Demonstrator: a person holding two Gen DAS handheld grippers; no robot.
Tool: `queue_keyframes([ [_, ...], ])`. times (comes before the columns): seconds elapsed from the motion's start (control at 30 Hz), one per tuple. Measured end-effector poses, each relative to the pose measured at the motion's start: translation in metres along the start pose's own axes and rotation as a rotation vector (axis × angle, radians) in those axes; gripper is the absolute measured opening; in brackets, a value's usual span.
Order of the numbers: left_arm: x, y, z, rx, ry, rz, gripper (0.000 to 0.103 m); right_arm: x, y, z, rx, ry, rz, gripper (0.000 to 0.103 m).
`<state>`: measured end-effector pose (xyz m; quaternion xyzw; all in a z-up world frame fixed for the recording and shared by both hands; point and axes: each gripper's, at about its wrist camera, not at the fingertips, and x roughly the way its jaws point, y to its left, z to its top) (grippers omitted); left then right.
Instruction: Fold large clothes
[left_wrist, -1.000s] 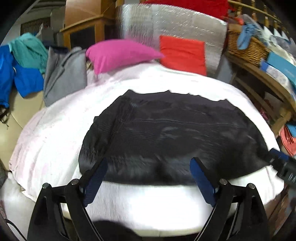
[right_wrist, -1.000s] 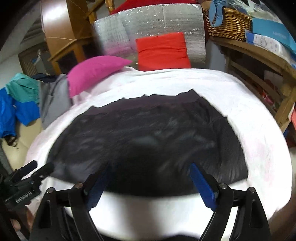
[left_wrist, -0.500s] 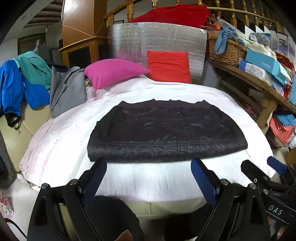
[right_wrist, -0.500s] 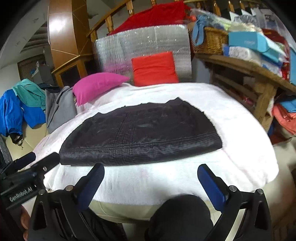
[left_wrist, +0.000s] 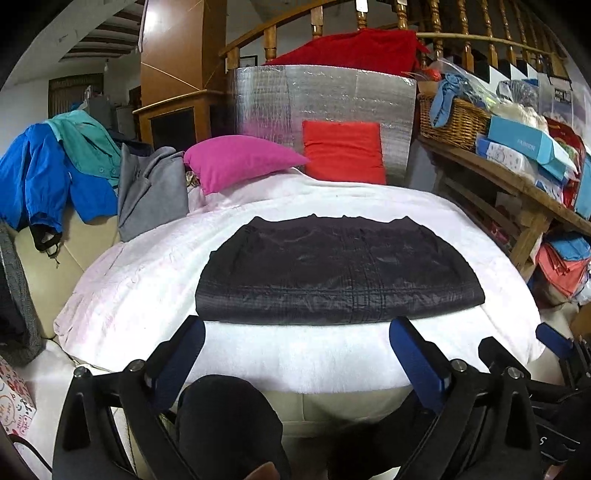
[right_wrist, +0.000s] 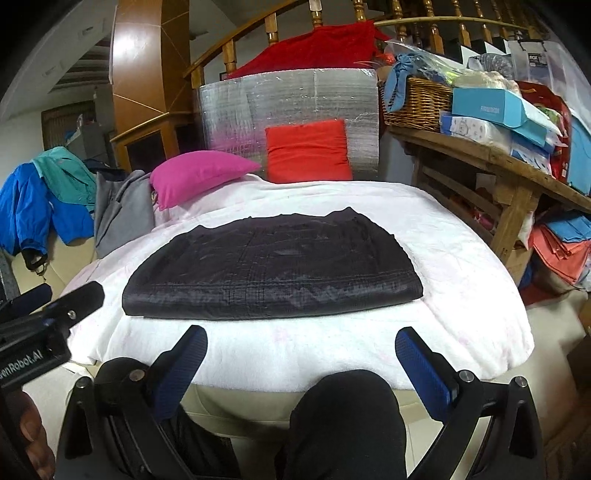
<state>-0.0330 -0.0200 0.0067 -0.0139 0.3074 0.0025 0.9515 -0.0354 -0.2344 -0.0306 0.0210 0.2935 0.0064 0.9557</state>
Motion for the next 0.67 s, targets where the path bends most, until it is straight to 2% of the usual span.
queue_keyframes([
  [0.67, 0.0025, -0.0020, -0.0096, 0.011, 0.013, -0.025, 0.101, 0.0031, 0.0087, -0.0076, -0.039, 0.015, 0.000, 0.103],
])
